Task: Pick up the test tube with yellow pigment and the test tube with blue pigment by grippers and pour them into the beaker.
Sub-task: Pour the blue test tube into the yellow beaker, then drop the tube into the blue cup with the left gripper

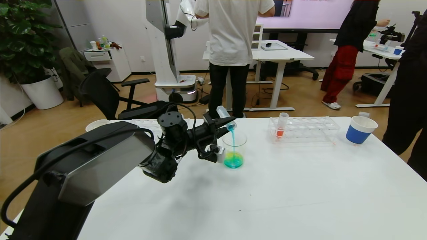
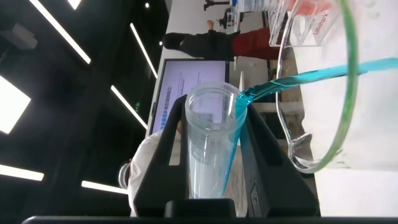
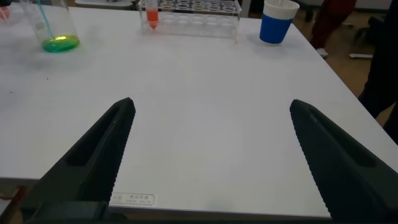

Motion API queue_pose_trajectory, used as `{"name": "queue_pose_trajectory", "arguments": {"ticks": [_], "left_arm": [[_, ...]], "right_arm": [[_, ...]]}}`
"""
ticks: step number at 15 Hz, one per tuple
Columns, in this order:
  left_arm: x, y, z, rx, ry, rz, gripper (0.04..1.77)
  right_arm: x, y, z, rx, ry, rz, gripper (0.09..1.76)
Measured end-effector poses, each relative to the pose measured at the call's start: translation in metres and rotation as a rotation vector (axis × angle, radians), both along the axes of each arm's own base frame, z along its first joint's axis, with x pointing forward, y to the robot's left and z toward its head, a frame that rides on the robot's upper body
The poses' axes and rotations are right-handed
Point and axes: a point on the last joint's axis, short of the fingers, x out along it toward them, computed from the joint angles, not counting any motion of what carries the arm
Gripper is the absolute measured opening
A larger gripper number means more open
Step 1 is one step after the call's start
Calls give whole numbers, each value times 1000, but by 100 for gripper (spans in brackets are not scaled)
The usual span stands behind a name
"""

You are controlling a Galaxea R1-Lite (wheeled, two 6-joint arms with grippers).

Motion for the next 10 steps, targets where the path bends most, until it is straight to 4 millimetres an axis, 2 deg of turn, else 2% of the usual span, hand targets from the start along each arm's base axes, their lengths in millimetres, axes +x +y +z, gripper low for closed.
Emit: {"name": "queue_pose_trajectory", "arguments": {"ticks": [10], "left_arm": [[-1,-2,-2,12,-18,1,50]], "right_arm": [[0,0,0,0,0,0,174]]}}
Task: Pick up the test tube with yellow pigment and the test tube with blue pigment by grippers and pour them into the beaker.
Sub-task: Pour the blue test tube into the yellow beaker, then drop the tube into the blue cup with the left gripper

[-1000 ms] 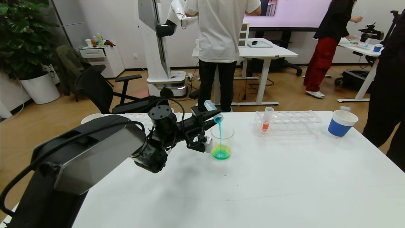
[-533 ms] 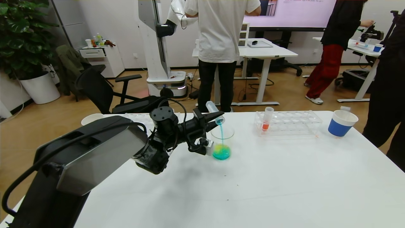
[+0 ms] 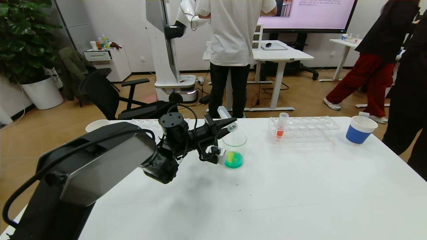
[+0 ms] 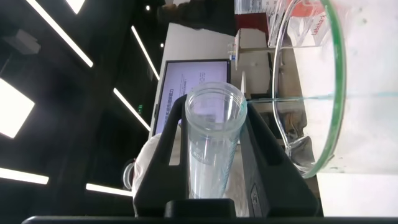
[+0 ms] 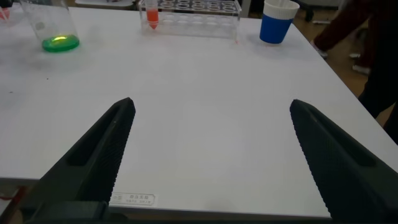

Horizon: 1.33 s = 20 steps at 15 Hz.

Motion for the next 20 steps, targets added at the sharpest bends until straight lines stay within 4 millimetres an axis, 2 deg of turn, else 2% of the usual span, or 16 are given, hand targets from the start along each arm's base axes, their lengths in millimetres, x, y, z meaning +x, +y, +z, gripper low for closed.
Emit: {"name": "queue_pose_trajectory", "arguments": {"ticks": [3,7,10,14,17,20], "left_arm": [[1,3,2,-30,47,1,50],[0,5,22,-179,220,2,50],[-11,2,53,-524,373,150,50],[-38,-8,90,-1032,621,329,50],[-49,-2,107,-1263,801,465,50],[-57,9,114,-1399,992,610,50]], "right_arm": [[0,0,0,0,0,0,174],[0,0,0,0,0,0,174],[0,0,0,0,0,0,174],[0,0,0,0,0,0,174],[0,0,0,0,0,0,174],[0,0,0,0,0,0,174]]}}
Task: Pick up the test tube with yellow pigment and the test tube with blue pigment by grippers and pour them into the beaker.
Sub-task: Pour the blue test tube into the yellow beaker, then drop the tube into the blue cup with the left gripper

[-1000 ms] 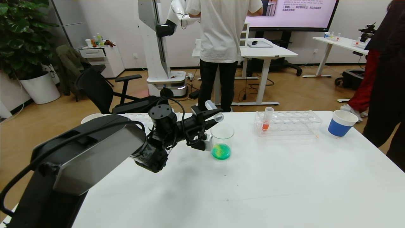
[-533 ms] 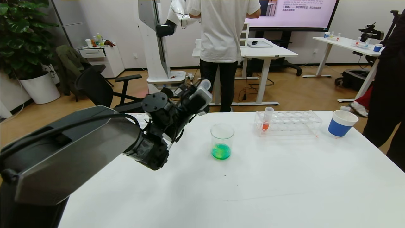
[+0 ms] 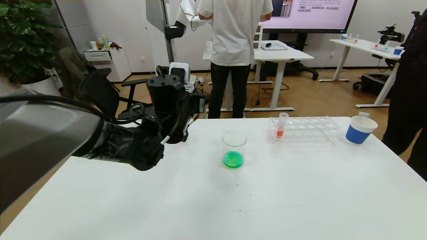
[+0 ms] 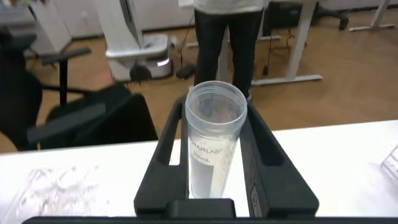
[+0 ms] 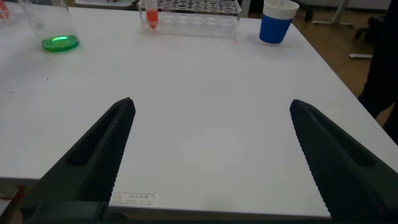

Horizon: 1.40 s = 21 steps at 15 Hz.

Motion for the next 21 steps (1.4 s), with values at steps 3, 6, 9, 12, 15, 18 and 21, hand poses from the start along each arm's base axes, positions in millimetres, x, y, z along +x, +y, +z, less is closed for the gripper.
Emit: {"name": "queue_pose_trajectory", "arguments": {"ticks": [3,6,9,12,15,18,21], "left_arm": [[2,40,20,-87,59,84,50],[14,96,34,-109,22,182,50],[22,162,39,-117,-11,264,50],[25,220,27,-109,8,326,50],[32,252,10,-105,45,384,50],[46,261,-5,-104,41,401,50],[68,274,-23,-103,13,426,50]], "right_arm": [[0,0,0,0,0,0,174],[0,0,0,0,0,0,174],[0,0,0,0,0,0,174],[0,0,0,0,0,0,174],[0,0,0,0,0,0,174],[0,0,0,0,0,0,174],[0,0,0,0,0,0,174]]}}
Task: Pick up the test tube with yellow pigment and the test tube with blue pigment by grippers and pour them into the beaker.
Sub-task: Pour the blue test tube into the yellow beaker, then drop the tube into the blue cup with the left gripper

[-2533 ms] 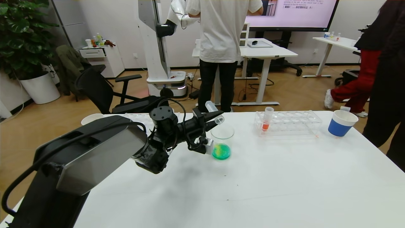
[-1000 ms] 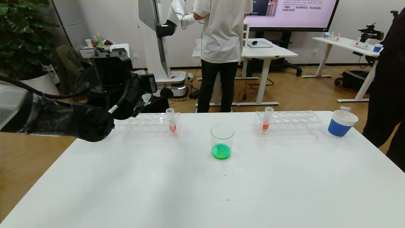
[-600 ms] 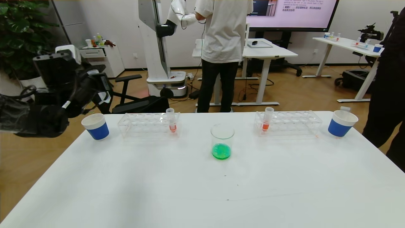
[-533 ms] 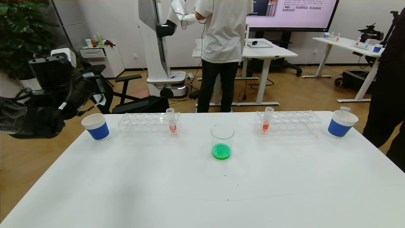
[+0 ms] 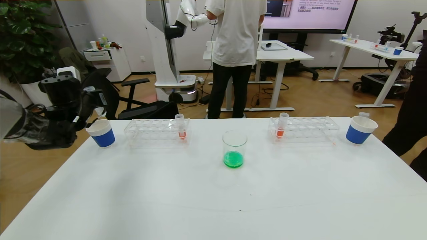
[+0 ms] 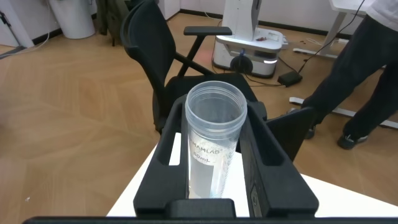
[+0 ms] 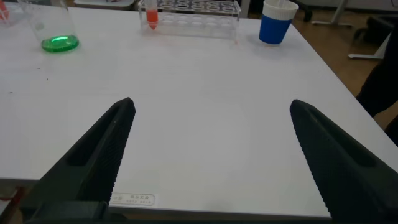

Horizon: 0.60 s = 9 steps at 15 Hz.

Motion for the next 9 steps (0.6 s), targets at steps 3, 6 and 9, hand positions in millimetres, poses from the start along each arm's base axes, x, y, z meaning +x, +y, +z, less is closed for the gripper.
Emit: {"name": "queue_pose_trajectory", "arguments": {"ticks": [3,6,9], "left_arm": [[12,9,-26,-7,41,12,50],[16,12,-37,-9,59,18,50],[17,15,-42,-9,70,24,50]], "right_arm": [[0,0,0,0,0,0,174],[0,0,0,0,0,0,174],[0,0,0,0,0,0,174]]}}
